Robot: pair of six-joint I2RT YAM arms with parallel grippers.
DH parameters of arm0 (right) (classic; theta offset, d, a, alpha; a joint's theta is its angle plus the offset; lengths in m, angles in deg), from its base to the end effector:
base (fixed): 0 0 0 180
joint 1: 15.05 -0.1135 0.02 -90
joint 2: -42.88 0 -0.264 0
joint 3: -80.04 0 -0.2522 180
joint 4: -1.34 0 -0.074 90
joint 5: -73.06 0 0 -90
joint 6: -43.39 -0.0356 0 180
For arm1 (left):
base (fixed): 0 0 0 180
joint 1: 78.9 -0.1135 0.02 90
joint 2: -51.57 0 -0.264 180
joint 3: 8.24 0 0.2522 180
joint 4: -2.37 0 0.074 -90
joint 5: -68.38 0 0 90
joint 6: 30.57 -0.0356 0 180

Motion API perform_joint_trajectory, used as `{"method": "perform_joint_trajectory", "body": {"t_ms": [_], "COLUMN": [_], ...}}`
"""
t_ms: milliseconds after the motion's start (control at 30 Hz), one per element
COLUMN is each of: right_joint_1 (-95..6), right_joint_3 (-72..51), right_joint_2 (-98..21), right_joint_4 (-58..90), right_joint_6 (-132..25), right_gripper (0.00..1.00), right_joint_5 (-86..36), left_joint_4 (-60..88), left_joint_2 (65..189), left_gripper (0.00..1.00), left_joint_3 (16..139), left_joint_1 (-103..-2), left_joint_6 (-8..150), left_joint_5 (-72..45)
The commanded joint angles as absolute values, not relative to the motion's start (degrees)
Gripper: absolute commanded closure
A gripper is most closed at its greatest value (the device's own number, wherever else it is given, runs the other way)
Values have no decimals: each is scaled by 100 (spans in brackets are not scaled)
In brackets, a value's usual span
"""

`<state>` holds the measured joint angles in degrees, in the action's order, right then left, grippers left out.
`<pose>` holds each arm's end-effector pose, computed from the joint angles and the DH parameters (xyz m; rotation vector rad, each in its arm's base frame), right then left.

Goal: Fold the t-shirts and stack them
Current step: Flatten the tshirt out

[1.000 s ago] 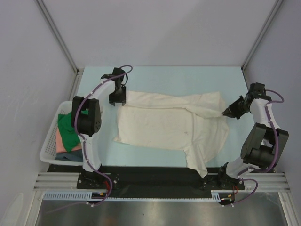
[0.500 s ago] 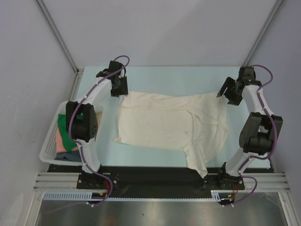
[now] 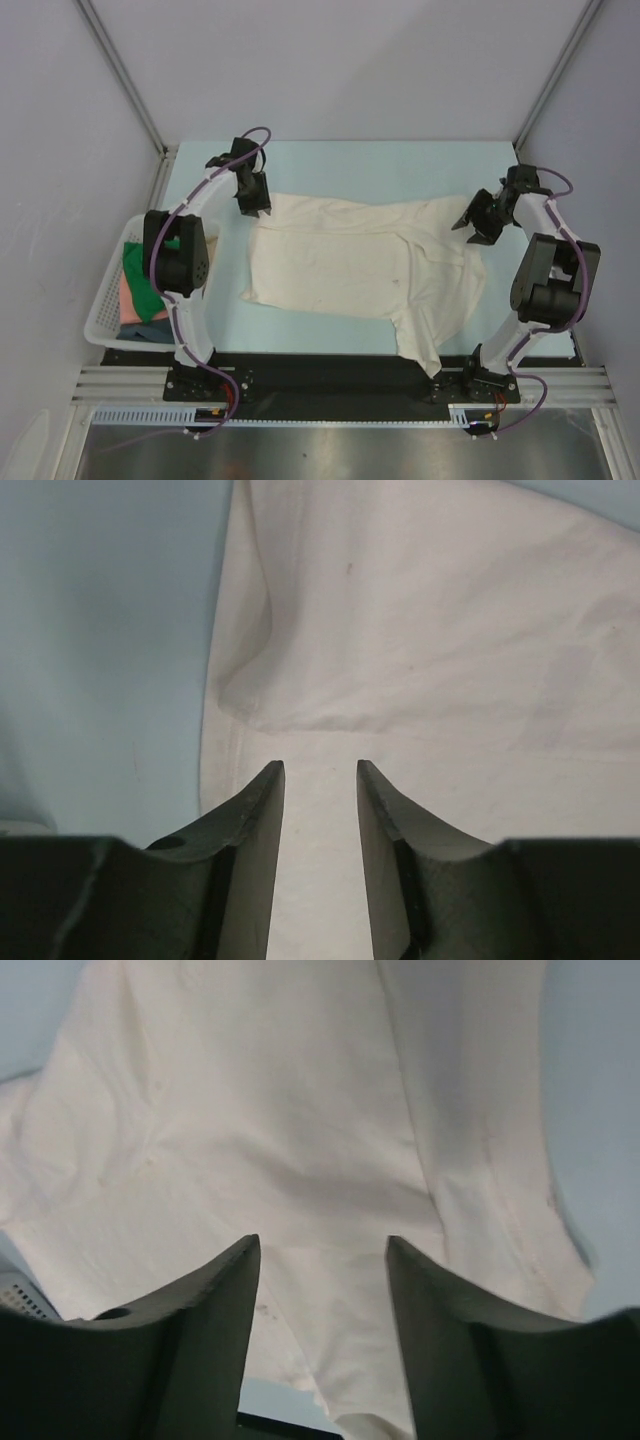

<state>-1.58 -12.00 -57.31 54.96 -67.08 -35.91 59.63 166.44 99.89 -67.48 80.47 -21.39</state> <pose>0.3501 -0.0720 0.2217 0.6962 2.6123 0.4858 0.4210 -0.0852 0.2249 -0.2253 2.6919 -0.1795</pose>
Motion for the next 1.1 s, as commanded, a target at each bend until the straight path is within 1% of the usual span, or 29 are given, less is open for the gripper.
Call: {"method": "perform_joint_trajectory", "body": {"t_ms": [0, 67, 133, 200, 267, 333, 367, 433, 500, 533, 567, 600, 667, 733, 867, 1067], "right_joint_1": [147, 453, 630, 648, 639, 648, 640, 622, 631, 639, 639, 639, 639, 631, 639, 666], "right_joint_3": [-1622, -1929, -2001, -1975, -1984, -1957, -1949, -2010, -2063, -2071, -2080, -2080, -2054, -2098, -2360, -2467], "right_joint_2": [-5249, -5144, -5117, -5248, -5371, -5634, -5687, -5618, -5469, -5373, -5241, -5222, -5327, -5433, -5451, -5687], "right_joint_4": [5711, 5615, 5510, 5404, 5194, 5192, 5227, 5376, 5675, 5772, 5894, 5931, 6080, 6194, 6177, 6001], "right_joint_6": [-6490, -6489, -6603, -6612, -6770, -6910, -7007, -7008, -6912, -6902, -6894, -6893, -6876, -6850, -6832, -6814], "right_gripper": [44, 48, 48, 43, 41, 44, 49, 52, 50, 48, 43, 41, 38, 38, 44, 49], "right_joint_5": [-3734, -3655, -3733, -3673, -3637, -3593, -3567, -3252, -2866, -2724, -2636, -2513, -2442, -2345, -2047, -1923], "left_joint_4": [5779, 5744, 5683, 5499, 5331, 5392, 5444, 5462, 5436, 5410, 5401, 5427, 5471, 5454, 5366, 5357], "left_joint_2": [16600, 16653, 16619, 16435, 16232, 16179, 16144, 16021, 15767, 15688, 15617, 15538, 15467, 15336, 15291, 15397], "left_gripper": [61, 64, 65, 64, 63, 64, 66, 67, 69, 69, 69, 69, 71, 71, 70, 71], "left_joint_3": [9904, 9798, 9640, 9317, 9166, 9139, 9121, 9007, 8832, 8631, 8533, 8350, 8138, 7813, 7504, 7583], "left_joint_1": [-6888, -6888, -6897, -6888, -6870, -6870, -6861, -6844, -6844, -6844, -6818, -6809, -6783, -6773, -6773, -6765], "left_joint_6": [8246, 8237, 8229, 8229, 8246, 8290, 8299, 8334, 8378, 8404, 8422, 8448, 8536, 8623, 8642, 8536], "left_joint_5": [-1846, -1819, -1819, -1810, -1863, -1924, -1916, -1916, -1846, -1793, -1741, -1671, -1643, -1749, -1758, -1696]}}
